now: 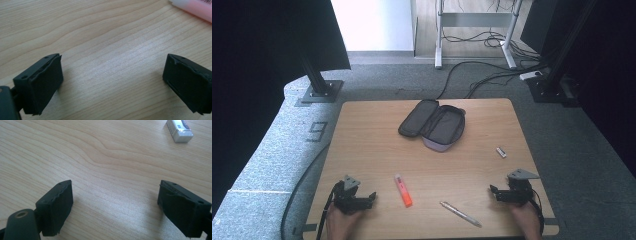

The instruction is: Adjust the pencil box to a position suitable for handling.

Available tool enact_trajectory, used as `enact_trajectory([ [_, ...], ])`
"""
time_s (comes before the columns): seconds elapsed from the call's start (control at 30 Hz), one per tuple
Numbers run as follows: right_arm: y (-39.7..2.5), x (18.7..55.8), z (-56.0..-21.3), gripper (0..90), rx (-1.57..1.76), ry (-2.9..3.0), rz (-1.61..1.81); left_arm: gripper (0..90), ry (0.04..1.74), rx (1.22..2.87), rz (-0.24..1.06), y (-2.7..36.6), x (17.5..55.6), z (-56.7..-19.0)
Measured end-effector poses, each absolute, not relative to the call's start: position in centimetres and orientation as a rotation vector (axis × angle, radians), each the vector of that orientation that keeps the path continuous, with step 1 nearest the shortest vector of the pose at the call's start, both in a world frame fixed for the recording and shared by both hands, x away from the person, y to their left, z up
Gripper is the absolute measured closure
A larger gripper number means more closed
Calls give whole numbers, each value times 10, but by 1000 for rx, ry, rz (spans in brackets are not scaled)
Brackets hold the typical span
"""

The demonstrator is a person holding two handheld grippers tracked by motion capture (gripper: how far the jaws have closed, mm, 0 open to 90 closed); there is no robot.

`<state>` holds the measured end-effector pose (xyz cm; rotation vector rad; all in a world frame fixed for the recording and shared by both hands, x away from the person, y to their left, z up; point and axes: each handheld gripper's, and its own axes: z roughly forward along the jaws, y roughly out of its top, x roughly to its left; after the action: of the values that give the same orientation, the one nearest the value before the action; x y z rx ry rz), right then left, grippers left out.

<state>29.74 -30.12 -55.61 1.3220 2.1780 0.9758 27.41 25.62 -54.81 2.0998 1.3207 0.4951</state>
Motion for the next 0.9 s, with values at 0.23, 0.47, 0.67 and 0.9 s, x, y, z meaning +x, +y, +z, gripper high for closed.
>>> enact_trajectory([
  [0.23,-301,297,-556,128,1321,2178,976,5,1301,2109,484,256,279,-548],
  [0.47,-301,297,-556,128,1322,2178,976,5,1292,2117,480,256,280,-548],
  [0.67,-301,297,-556,129,1319,2180,977,19,1277,2125,475,255,280,-547],
  [0.9,-301,297,-556,128,1316,2185,979,37,1225,2131,466,249,282,-538],
])
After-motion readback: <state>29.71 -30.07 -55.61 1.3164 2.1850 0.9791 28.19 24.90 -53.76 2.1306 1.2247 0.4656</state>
